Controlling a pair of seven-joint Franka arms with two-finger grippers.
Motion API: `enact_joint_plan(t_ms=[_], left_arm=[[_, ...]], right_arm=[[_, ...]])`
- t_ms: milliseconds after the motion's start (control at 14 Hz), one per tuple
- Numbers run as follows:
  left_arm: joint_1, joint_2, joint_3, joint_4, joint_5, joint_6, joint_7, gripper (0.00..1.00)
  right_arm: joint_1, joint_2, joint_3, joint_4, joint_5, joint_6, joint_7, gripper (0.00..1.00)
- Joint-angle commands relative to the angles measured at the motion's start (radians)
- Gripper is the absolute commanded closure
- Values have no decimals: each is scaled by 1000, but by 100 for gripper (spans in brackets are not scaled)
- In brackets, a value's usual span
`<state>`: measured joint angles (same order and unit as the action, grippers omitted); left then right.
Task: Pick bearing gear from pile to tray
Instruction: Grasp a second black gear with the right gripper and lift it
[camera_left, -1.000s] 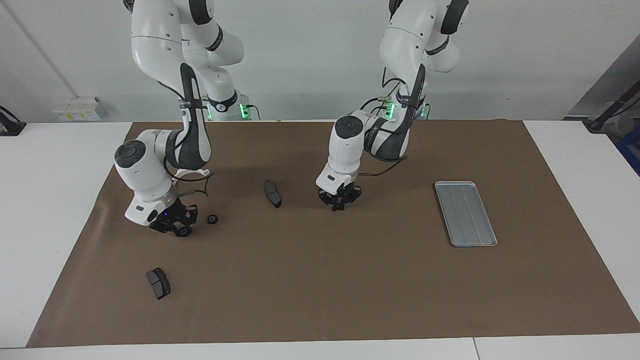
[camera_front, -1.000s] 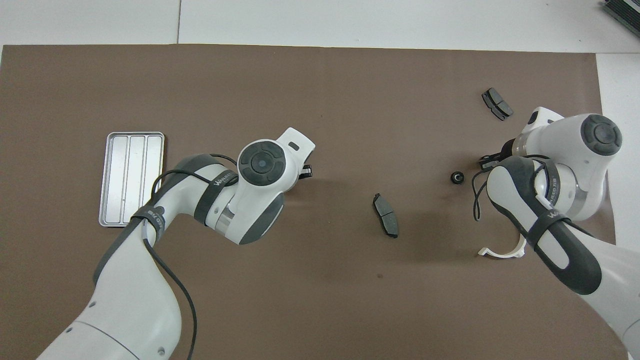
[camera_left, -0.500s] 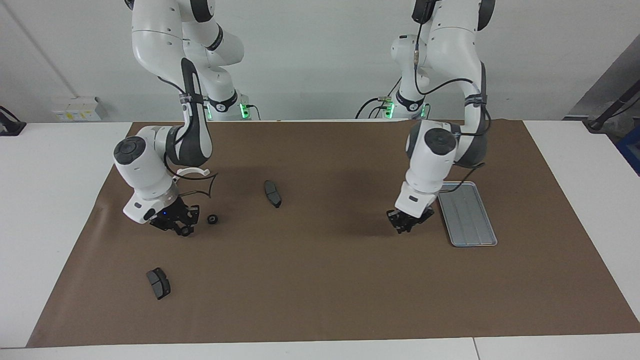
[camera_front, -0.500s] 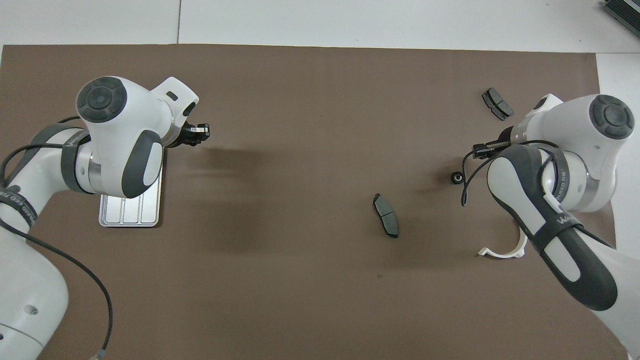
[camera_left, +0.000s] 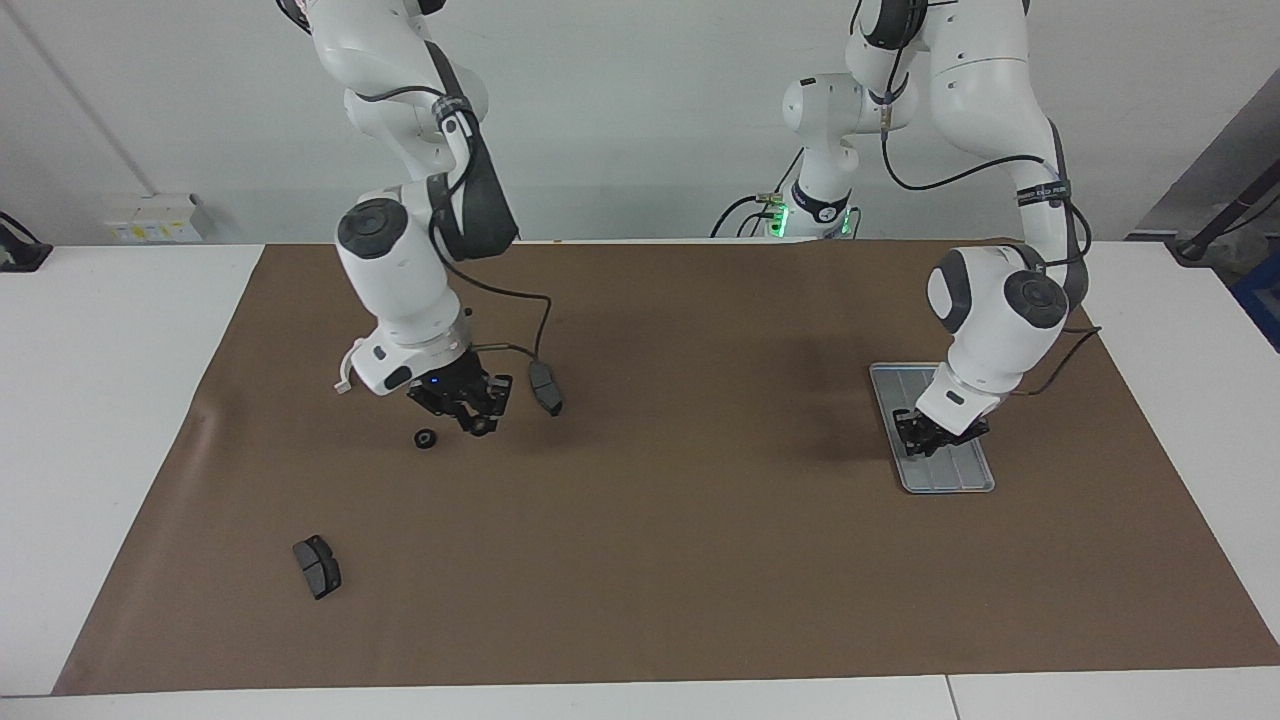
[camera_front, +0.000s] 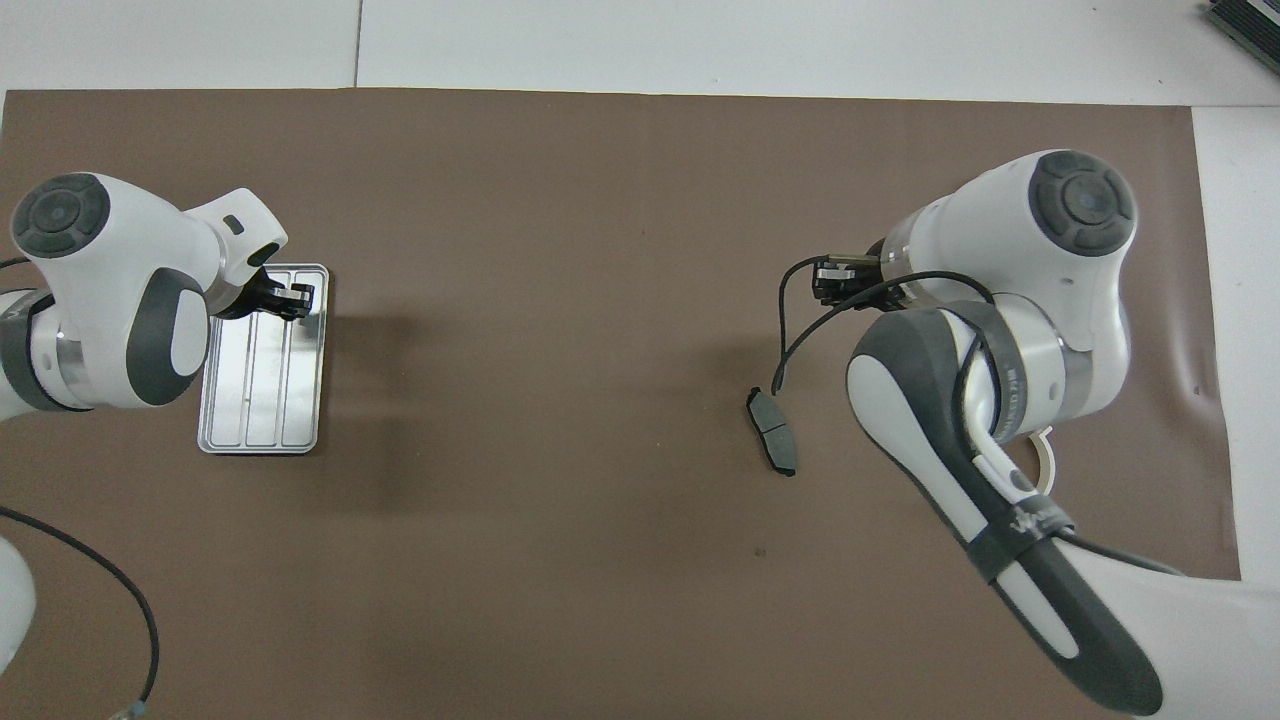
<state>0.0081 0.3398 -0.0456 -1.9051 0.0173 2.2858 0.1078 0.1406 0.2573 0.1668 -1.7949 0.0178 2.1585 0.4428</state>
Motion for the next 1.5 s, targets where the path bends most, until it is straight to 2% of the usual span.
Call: enact_joint_plan(t_ms=[0, 71, 286, 429, 643, 857, 1000, 1143, 1286, 1429], left_arm=[[7, -44, -8, -80, -14, 60, 26, 92], [7, -45, -8, -81, -14, 64, 24, 77], [3, -44, -8, -71, -14, 61, 23, 0], [-8, -38, -8, -43, -14, 55, 17, 0], [-25, -30, -16, 12, -16, 15, 10, 0], [-45, -30, -16, 32, -56, 0, -20, 0], [-68, -30, -16, 34, -56, 1, -65, 0], [-98, -27, -16, 43, -59, 12, -152, 0], [-141, -25, -16, 60, -60, 17, -274, 0], [-172, -24, -14, 75, -60, 11, -321, 0]], right_arm=[[-9, 33, 120, 35, -82, 4, 219, 100], [-1, 49, 150, 49, -117, 9, 284, 100], [16, 111, 236, 94, -231, 18, 500, 100], [34, 178, 281, 120, -291, 18, 621, 100], [83, 319, 333, 213, -482, 21, 862, 100], [88, 378, 350, 213, -510, 90, 924, 100], [88, 378, 352, 212, -522, 109, 929, 98], [85, 378, 352, 186, -523, 138, 929, 83], [82, 378, 350, 169, -526, 141, 929, 72], [79, 373, 350, 138, -529, 164, 929, 57]])
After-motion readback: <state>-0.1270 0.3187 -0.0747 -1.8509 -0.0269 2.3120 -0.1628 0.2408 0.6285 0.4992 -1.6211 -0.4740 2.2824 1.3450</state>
